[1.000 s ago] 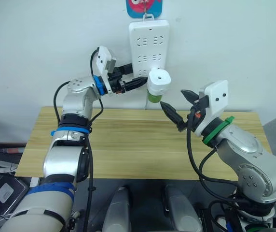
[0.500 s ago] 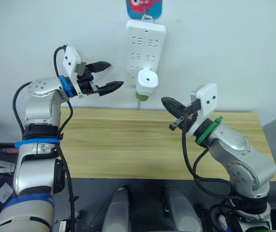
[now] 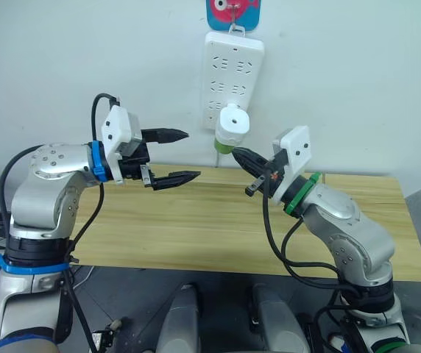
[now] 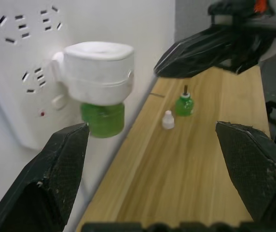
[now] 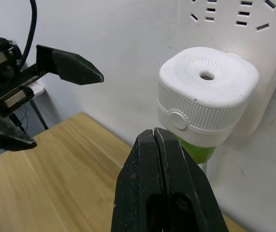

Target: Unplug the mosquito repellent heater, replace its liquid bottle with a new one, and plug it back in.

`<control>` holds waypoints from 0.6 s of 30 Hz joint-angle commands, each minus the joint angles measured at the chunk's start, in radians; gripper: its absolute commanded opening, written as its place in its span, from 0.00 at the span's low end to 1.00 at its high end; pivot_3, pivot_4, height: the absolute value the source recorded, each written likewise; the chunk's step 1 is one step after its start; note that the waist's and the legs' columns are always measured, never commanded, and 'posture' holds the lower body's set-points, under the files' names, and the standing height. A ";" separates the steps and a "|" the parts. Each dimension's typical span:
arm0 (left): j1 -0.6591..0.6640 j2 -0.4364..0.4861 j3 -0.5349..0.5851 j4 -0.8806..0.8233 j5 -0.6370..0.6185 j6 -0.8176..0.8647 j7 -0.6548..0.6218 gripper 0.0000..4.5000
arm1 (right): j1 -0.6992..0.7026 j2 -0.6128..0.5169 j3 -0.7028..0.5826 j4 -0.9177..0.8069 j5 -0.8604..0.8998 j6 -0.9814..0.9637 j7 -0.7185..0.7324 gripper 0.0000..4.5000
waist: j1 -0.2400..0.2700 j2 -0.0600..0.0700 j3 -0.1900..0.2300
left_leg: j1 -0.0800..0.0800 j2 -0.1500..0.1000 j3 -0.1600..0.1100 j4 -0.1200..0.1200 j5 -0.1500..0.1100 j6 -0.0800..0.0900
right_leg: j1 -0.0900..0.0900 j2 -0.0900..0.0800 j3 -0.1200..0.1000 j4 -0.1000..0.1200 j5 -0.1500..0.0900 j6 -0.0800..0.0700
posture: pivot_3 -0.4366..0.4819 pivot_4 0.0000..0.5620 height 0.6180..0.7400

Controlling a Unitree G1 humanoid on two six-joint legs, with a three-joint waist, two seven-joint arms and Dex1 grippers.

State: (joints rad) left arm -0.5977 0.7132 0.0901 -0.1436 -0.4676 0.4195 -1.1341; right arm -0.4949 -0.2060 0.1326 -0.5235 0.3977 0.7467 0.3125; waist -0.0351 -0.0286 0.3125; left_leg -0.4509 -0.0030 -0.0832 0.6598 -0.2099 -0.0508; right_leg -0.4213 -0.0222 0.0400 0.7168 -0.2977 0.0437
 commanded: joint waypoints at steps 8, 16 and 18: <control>-0.031 -0.003 0.005 -0.008 -0.020 0.011 0.051 1.00 | -0.031 0.026 0.018 0.049 -0.062 -0.079 -0.008 0.00 | 0.001 0.000 0.000 | 0.000 -0.001 0.000 0.000 0.000 0.000 | 0.000 0.000 0.000 0.000 0.000 0.000 | 0.55 0.47 1.00; -0.043 -0.010 -0.003 0.002 -0.016 0.007 0.062 1.00 | -0.036 0.054 0.018 0.073 -0.082 -0.093 -0.027 0.00 | 0.001 0.000 0.000 | 0.000 0.000 0.001 0.000 0.000 0.000 | 0.000 0.000 0.000 0.000 0.000 0.000 | 0.55 0.48 1.00; -0.041 -0.010 -0.003 0.002 -0.015 0.006 0.063 1.00 | -0.039 0.056 0.011 0.078 -0.092 -0.097 -0.035 0.00 | 0.001 0.000 0.000 | 0.000 0.000 0.000 0.000 0.000 0.000 | 0.000 0.000 0.000 0.000 0.000 0.000 | 0.55 0.47 1.00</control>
State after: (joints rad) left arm -0.6223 0.7015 0.0813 -0.1230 -0.4706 0.4329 -1.0775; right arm -0.5188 -0.1548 0.1585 -0.4257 0.3149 0.6812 0.2924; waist -0.0343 -0.0288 0.3121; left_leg -0.4508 -0.0034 -0.0828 0.6595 -0.2102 -0.0503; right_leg -0.4213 -0.0224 0.0403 0.7167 -0.2977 0.0437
